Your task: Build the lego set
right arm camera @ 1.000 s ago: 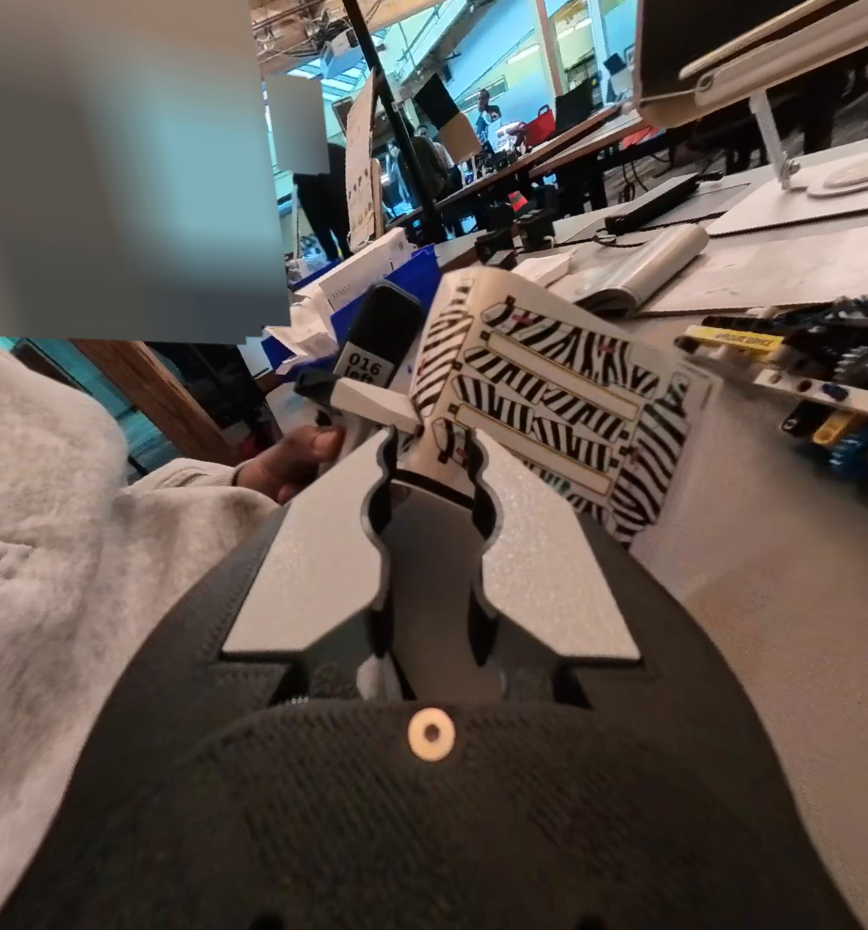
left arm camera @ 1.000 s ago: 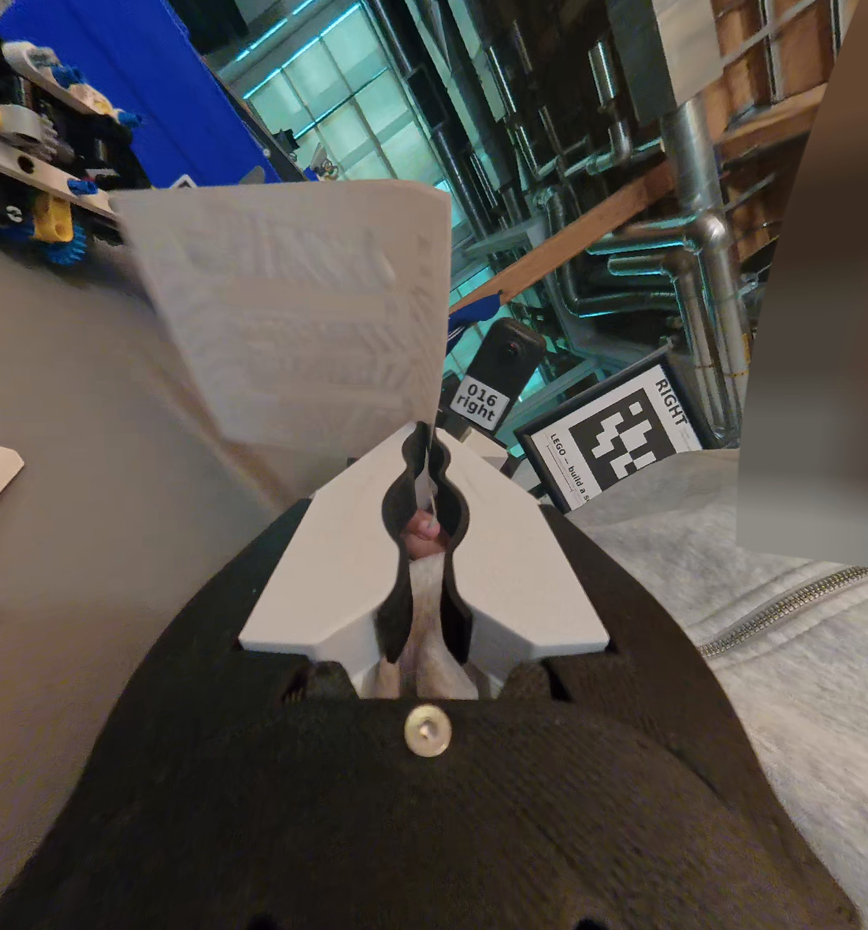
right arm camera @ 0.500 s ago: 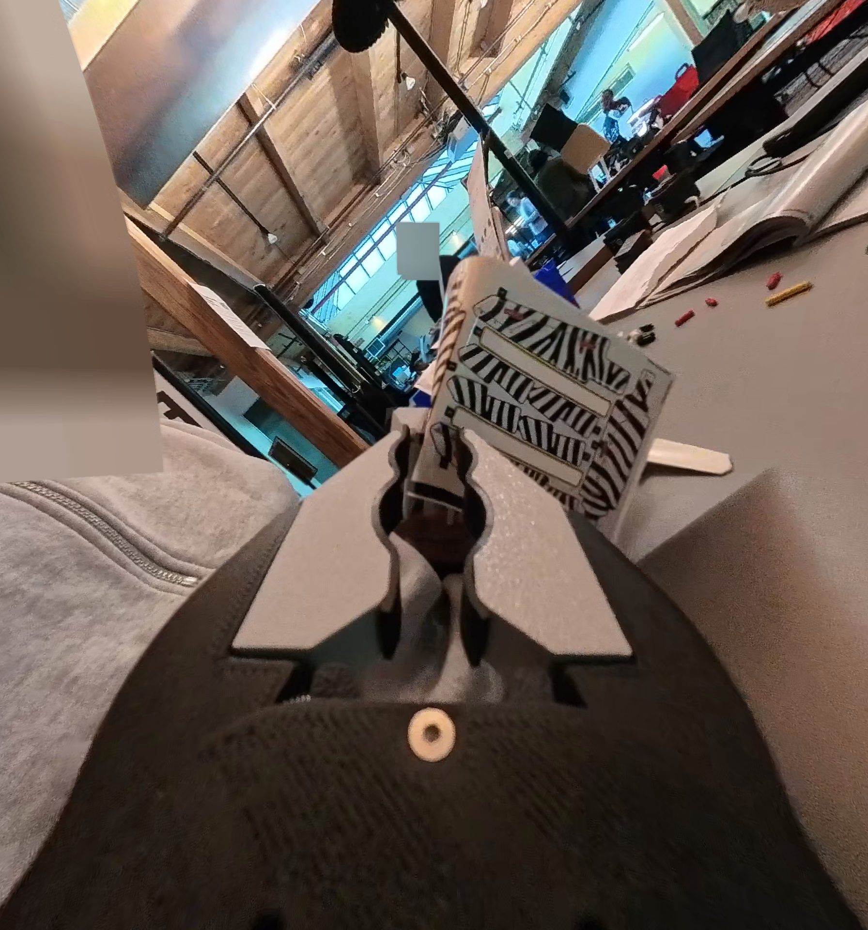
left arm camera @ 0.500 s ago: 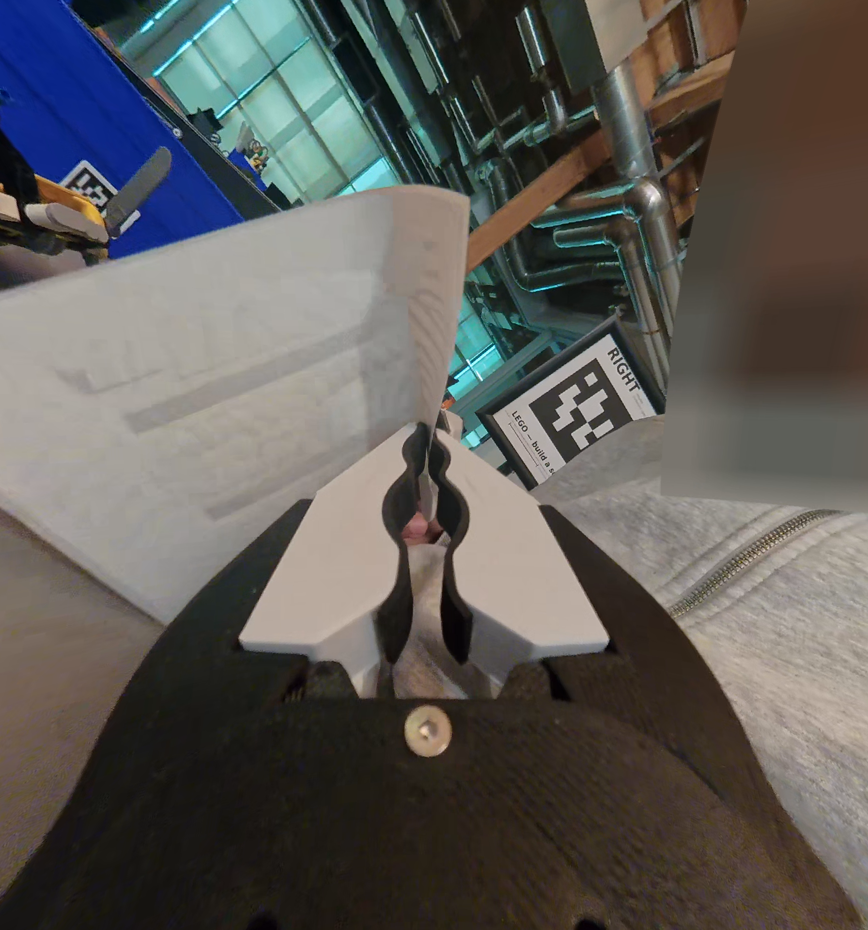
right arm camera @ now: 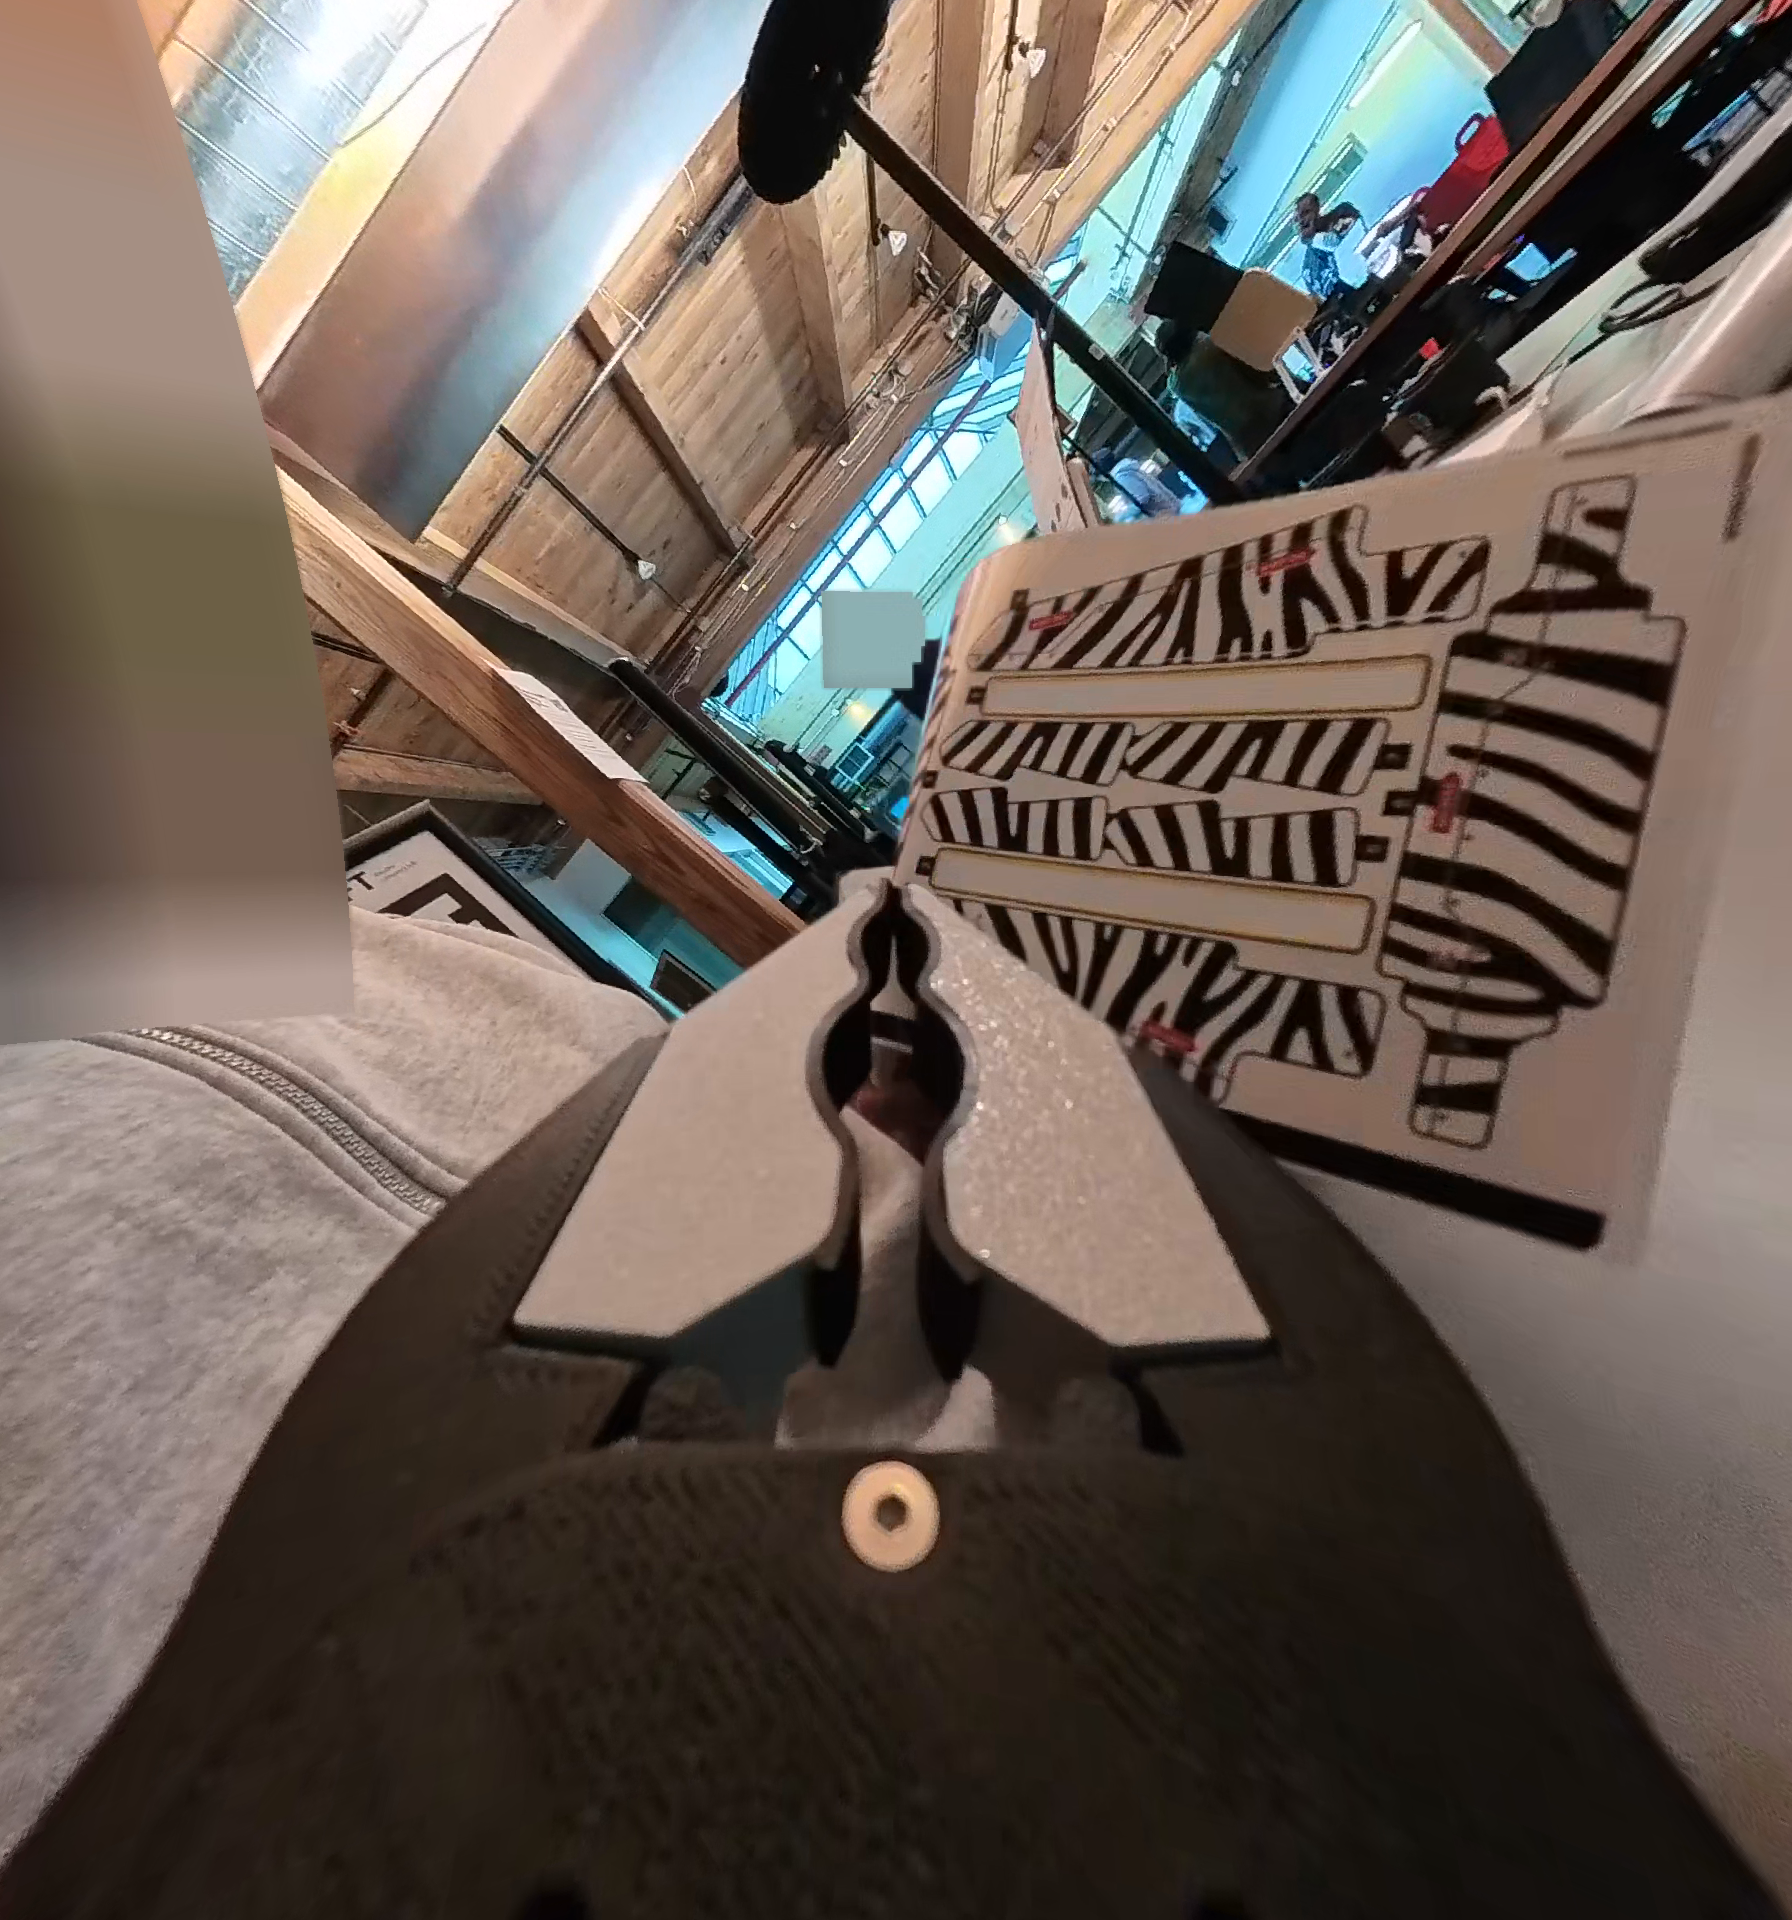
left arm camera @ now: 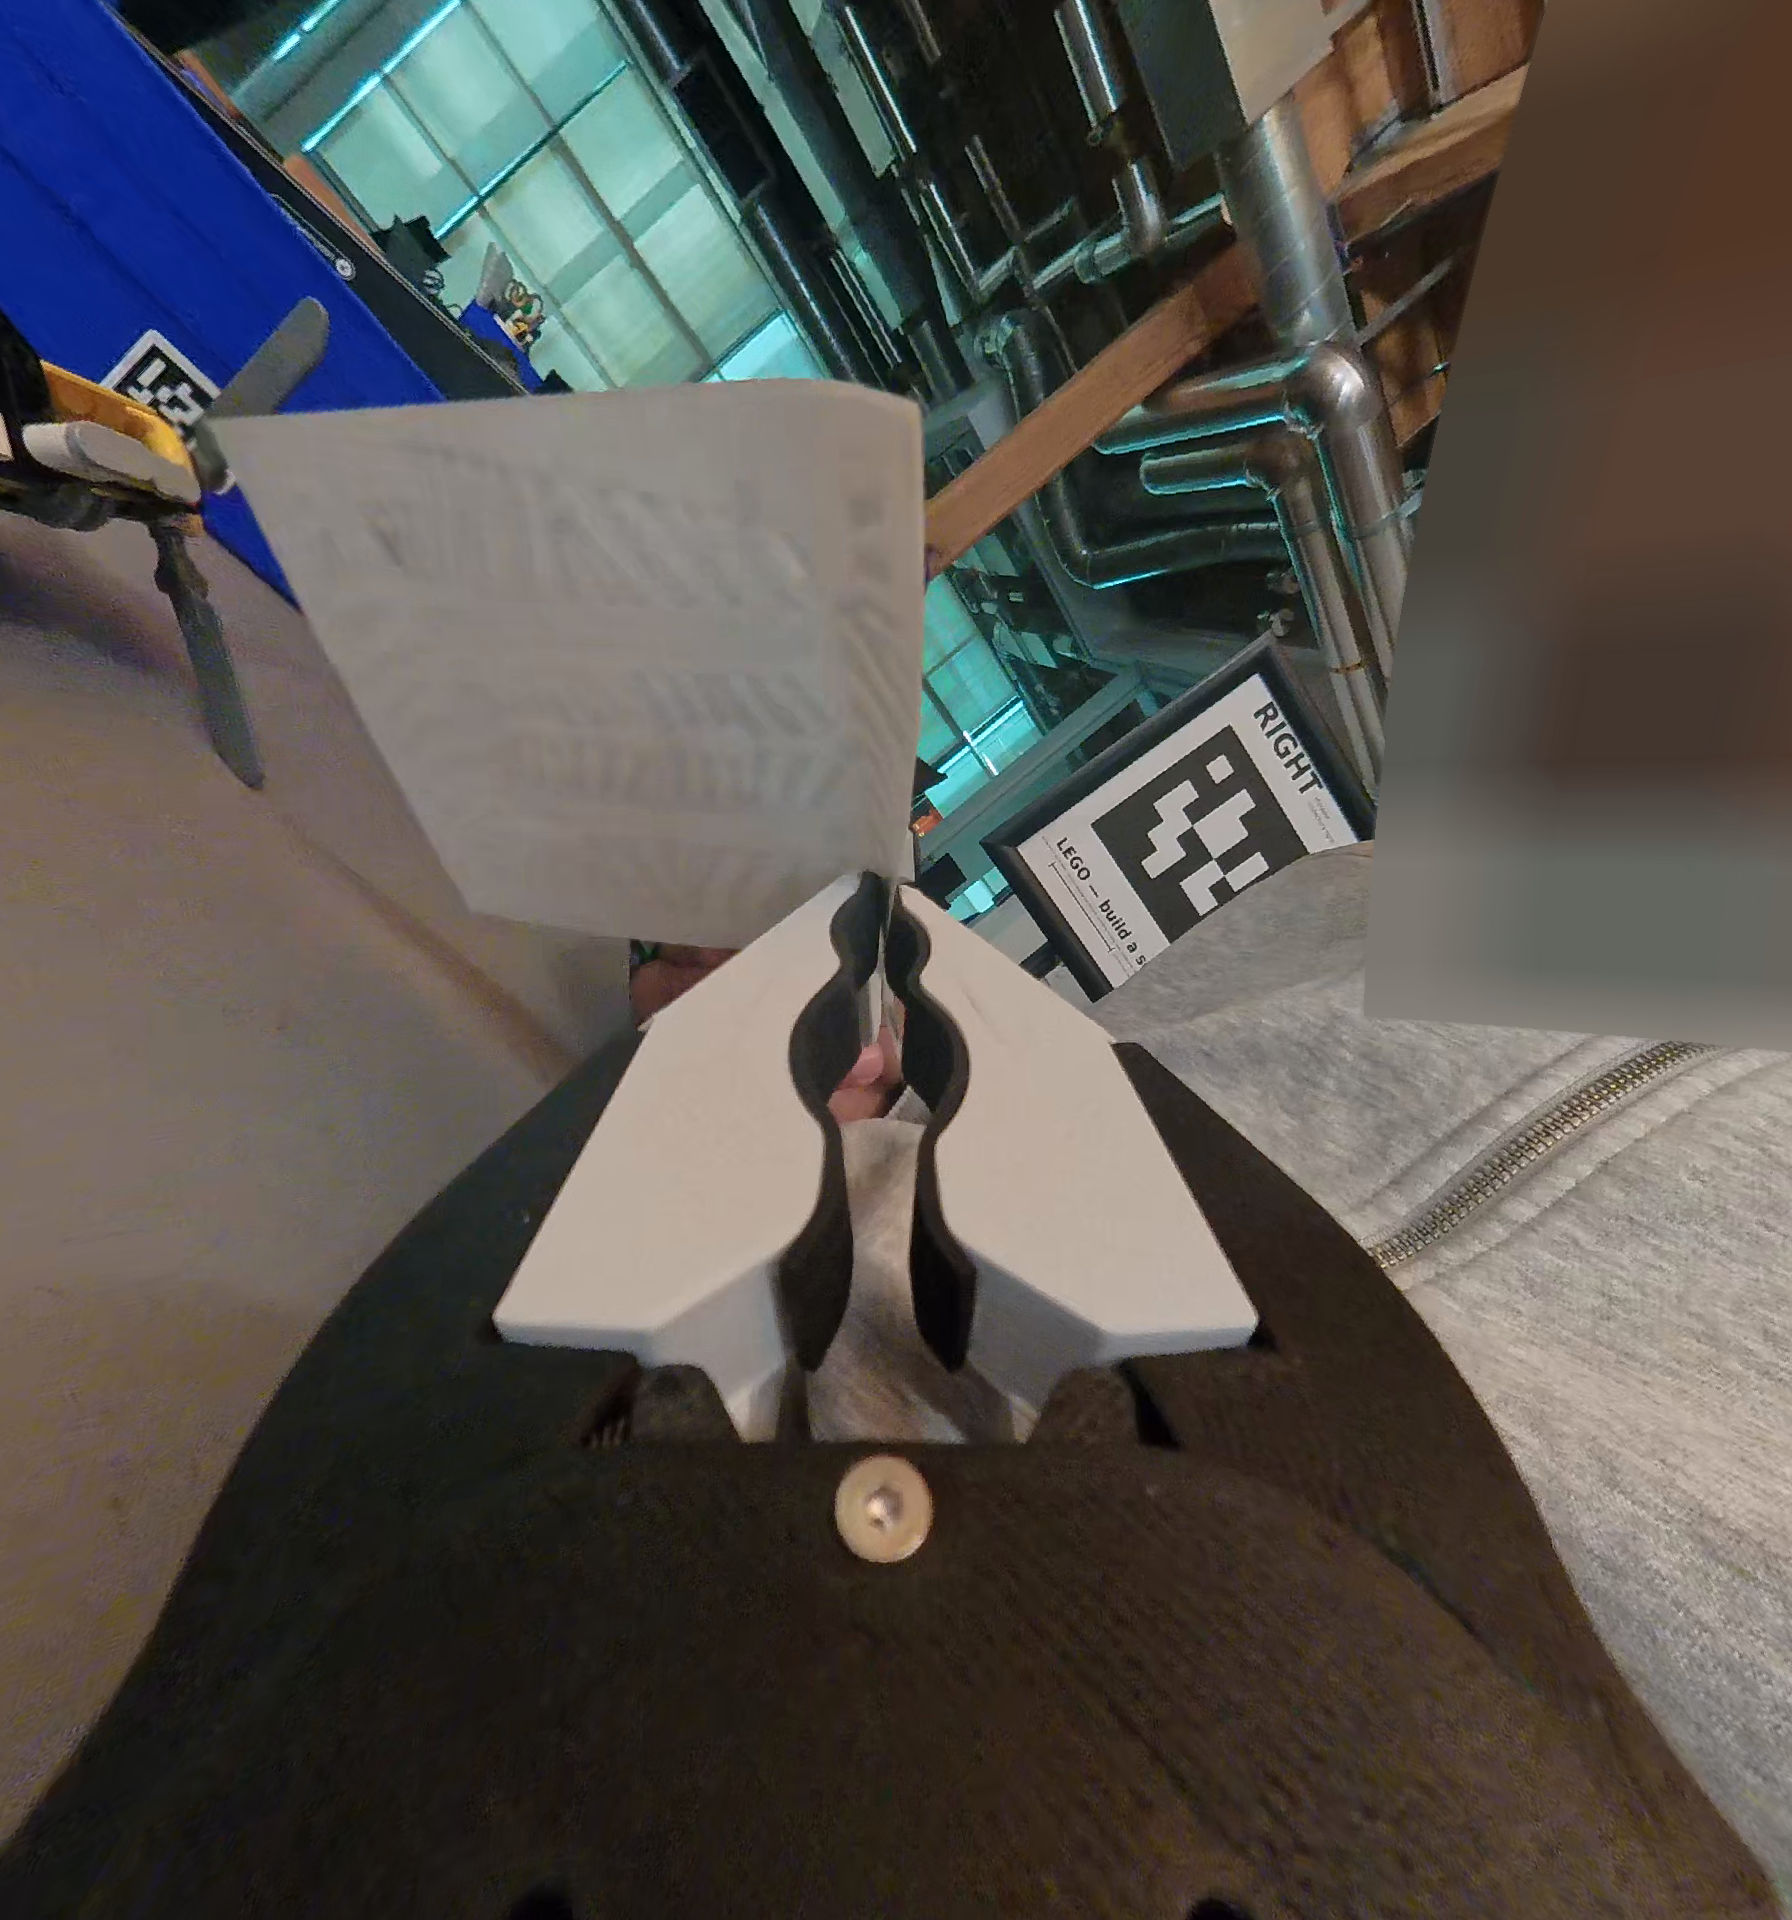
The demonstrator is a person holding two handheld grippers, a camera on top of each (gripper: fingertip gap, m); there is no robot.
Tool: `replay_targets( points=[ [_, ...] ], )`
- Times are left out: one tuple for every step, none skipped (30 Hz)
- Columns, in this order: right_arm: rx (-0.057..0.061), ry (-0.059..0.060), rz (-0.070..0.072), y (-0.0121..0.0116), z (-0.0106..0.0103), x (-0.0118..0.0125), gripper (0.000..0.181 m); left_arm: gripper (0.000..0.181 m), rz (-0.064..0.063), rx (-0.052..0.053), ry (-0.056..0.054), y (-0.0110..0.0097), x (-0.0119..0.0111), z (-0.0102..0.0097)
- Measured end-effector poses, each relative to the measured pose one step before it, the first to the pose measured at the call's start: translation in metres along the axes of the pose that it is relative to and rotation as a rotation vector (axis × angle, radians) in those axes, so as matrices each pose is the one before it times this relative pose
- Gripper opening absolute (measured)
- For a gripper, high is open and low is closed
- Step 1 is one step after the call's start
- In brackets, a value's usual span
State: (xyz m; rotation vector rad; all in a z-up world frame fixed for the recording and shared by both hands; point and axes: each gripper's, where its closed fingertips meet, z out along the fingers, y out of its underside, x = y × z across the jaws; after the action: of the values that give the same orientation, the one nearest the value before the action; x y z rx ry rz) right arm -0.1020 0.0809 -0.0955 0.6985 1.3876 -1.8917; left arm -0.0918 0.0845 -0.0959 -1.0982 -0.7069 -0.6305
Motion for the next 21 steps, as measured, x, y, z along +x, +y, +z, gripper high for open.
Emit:
replay_targets(
  points=[
    [-0.0024, 0.0136, -0.011, -0.0004, -0.00037, 0.0013, 0.0, 0.0, -0.0002, -0.0004, -0.0031, -0.00007, -0.0004, 0.00002],
    [-0.0009, 0.0165, -0.0141, -0.00077, -0.00072, 0.00164, 0.0, 0.0, 0.0003, 0.0001, -0.0006, 0.00004, 0.00002, 0.00011],
    [0.0009, 0.0143, -0.0142, -0.00119, -0.00097, 0.0012, 0.0, 0.0, -0.0002, 0.0004, 0.0002, -0.00005, 0.00005, 0.00003],
    [0.0017, 0.0121, -0.012, -0.00123, -0.0011, 0.00105, 0.0, 0.0, -0.0002, 0.0004, -0.0025, -0.00009, -0.00032, -0.00007],
    [0.0002, 0.0094, -0.0107, -0.001, -0.00105, 0.00077, 0.0, 0.0, -0.0015, 0.0008, -0.0027, -0.00019, -0.00054, -0.00005],
    [-0.0021, 0.0059, -0.0108, -0.0005, -0.00064, 0.00033, 0.0, 0.0, -0.0025, 0.0016, 0.0003, -0.00027, -0.00012, -0.00012],
    [-0.0024, 0.0042, -0.0115, 0.00003, -0.00045, 0.00006, 0.0, 0.0, -0.002, 0.0019, 0.0005, -0.00024, -0.00007, -0.00012],
    [-0.0024, 0.0037, -0.0111, 0.00019, 0.00002, -0.00004, 0.0, 0.0, -0.0009, 0.0018, 0.0007, -0.00024, -0.00005, -0.00001],
    [-0.0034, 0.0018, -0.0097, 0.0003, 0.00026, -0.00044, 0.0, 0.0, -0.0008, 0.0011, 0.0001, -0.00016, 0.00001, -0.00014],
    [-0.0038, 0.0014, -0.0104, 0.00037, 0.00034, -0.00058, 0.0, 0.0, -0.001, 0.0007, -0.0018, -0.00012, -0.00033, 0.00004],
    [-0.0049, 0.0045, -0.013, 0.00038, 0.00031, -0.00024, 0.0, 0.0, -0.0009, 0.0, -0.0007, 0.0, -0.00004, 0.0],
    [-0.0071, 0.0056, -0.0153, 0.00071, 0.00047, -0.00017, 0.0, 0.0, -0.0011, -0.0008, -0.0012, 0.00022, -0.00013, 0.00022],
    [-0.0074, 0.0055, -0.0162, 0.00066, 0.00025, -0.00028, 0.001, 0.0, -0.0021, -0.0006, -0.0041, 0.00019, -0.00066, 0.00011],
    [-0.0056, 0.0049, -0.0183, 0.00033, 0.00019, -0.00052, 0.004, 0.0, -0.0021, 0.0011, -0.0012, -0.00019, -0.00031, 0.00006],
    [-0.0057, 0.006, -0.0198, 0.00022, 0.00019, -0.00032, 0.005, 0.0, -0.0019, 0.0015, -0.0001, -0.00024, -0.00008, -0.00012],
    [-0.0073, 0.0083, -0.0185, 0.00049, 0.00012, 0.00014, 0.007, 0.0, -0.002, 0.0021, -0.0011, -0.0002, -0.00023, -0.00012],
    [-0.0081, 0.0091, -0.0158, 0.00073, -0.00001, 0.00047, 0.009, 0.0, -0.0026, 0.0029, -0.0021, -0.00036, -0.00045, -0.00017],
    [-0.0078, 0.0087, -0.0138, 0.00059, -0.00011, 0.00048, 0.01, 0.0, -0.0027, 0.0024, -0.0021, -0.0003, -0.00046, -0.0002],
    [-0.005, 0.0086, -0.0124, 0.00039, -0.00027, 0.00069, 0.01, 0.0, -0.0036, 0.0018, -0.0048, -0.00015, -0.00078, -0.00005],
    [-0.0021, 0.0079, -0.0107, -0.00007, -0.00027, 0.00047, 0.01, 0.0, -0.0057, 0.0009, -0.0082, -0.00012, -0.00132, -0.00011],
    [-0.0021, 0.0074, -0.0093, -0.00007, -0.00039, 0.00045, 0.01, 0.0, -0.0108, -0.0007, -0.012, 0.00004, -0.00205, -0.00013]
  ],
)
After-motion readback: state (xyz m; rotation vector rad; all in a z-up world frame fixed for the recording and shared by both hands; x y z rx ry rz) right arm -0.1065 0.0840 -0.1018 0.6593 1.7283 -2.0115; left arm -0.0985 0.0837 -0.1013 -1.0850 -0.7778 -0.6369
